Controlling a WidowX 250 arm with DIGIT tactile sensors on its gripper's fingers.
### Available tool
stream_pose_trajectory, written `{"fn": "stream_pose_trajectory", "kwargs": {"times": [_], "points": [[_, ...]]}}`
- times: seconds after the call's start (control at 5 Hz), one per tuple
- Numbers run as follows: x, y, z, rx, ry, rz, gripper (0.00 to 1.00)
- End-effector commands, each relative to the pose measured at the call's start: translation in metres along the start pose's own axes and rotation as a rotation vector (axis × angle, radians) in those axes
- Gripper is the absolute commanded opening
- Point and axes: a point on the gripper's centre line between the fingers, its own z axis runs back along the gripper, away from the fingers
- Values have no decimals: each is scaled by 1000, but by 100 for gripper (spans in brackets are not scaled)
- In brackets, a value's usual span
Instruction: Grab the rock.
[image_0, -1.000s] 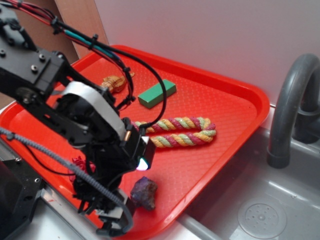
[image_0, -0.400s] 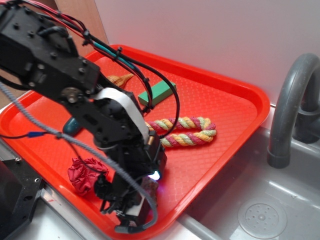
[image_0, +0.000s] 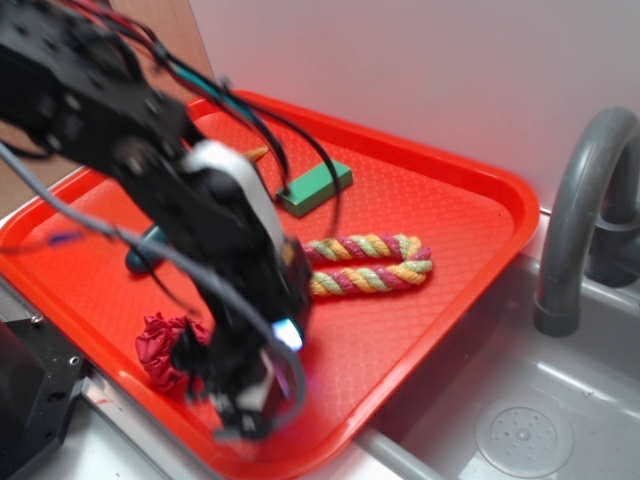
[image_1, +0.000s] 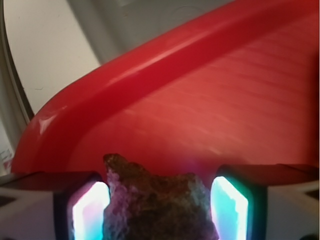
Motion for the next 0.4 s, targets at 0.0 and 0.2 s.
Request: {"fn": "stream_pose_trajectory", "kwargs": {"times": [0.0,0.2], "points": [[17,83,80,154,109,488,0],[1,102,106,159,148,738,0]]}}
